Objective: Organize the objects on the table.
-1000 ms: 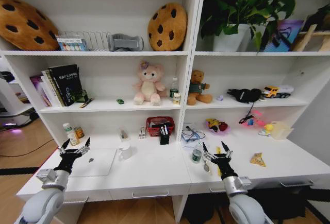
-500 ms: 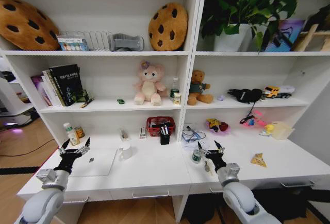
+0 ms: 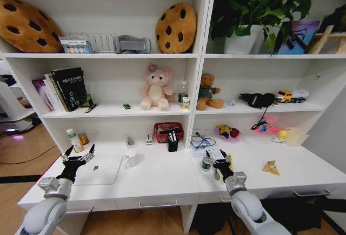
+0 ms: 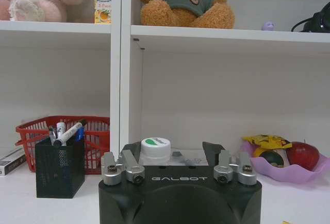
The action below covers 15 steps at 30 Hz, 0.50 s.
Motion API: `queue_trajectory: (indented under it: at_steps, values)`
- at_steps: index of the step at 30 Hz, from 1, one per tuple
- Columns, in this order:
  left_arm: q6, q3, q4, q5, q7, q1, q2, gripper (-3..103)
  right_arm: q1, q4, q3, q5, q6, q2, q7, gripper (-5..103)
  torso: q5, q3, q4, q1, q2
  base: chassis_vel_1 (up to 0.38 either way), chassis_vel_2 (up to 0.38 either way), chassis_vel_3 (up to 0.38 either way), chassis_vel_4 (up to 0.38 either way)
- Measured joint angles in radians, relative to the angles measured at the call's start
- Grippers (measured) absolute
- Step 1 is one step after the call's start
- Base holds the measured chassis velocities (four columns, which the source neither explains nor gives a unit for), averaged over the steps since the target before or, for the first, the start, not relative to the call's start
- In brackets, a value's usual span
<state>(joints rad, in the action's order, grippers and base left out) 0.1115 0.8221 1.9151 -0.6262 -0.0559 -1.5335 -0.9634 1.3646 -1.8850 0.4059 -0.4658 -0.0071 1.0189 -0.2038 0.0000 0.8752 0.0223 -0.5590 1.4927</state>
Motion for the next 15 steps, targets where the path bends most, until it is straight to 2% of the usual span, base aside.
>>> queue_trajectory:
  at_steps: [1, 3, 4, 6, 10, 13, 15]
  values:
    - [0.000, 0.000, 0.000, 0.000, 0.000, 0.000, 0.000, 100, 0.002, 0.001, 0.000, -0.001, 0.000, 0.002, 0.000, 62, 0.0000, 0.000, 0.0000, 0.000, 0.000, 0.000, 0.000, 0.000, 0.000]
    - [0.000, 0.000, 0.000, 0.000, 0.000, 0.000, 0.000, 100, 0.005, 0.003, -0.001, -0.001, 0.003, 0.006, 0.000, 62, 0.0000, 0.000, 0.0000, 0.000, 0.000, 0.000, 0.000, 0.000, 0.000]
    - [0.000, 0.000, 0.000, 0.000, 0.000, 0.000, 0.000, 100, 0.007, 0.004, -0.002, -0.002, 0.005, 0.008, -0.001, 51, 0.0000, 0.000, 0.0000, 0.000, 0.000, 0.000, 0.000, 0.000, 0.000]
    - [0.000, 0.000, 0.000, 0.000, 0.000, 0.000, 0.000, 100, 0.008, 0.005, -0.002, -0.002, 0.006, 0.009, -0.001, 51, 0.0000, 0.000, 0.0000, 0.000, 0.000, 0.000, 0.000, 0.000, 0.000]
    - [0.000, 0.000, 0.000, 0.000, 0.000, 0.000, 0.000, 100, 0.012, 0.007, -0.001, -0.003, 0.016, 0.010, -0.002, 30, 0.0000, 0.000, 0.0000, 0.000, 0.000, 0.000, 0.000, 0.000, 0.000]
    - [0.000, 0.000, 0.000, 0.000, 0.000, 0.000, 0.000, 100, 0.025, -0.003, 0.005, -0.003, 0.029, 0.009, -0.001, 26, 0.0000, 0.000, 0.0000, 0.000, 0.000, 0.000, 0.000, 0.000, 0.000]
    - [0.000, 0.000, 0.000, 0.000, 0.000, 0.000, 0.000, 100, 0.098, -0.085, 0.036, 0.008, 0.055, 0.008, -0.023, 26, 0.0000, 0.000, -0.0001, 0.000, 0.000, 0.000, 0.000, 0.000, 0.000]
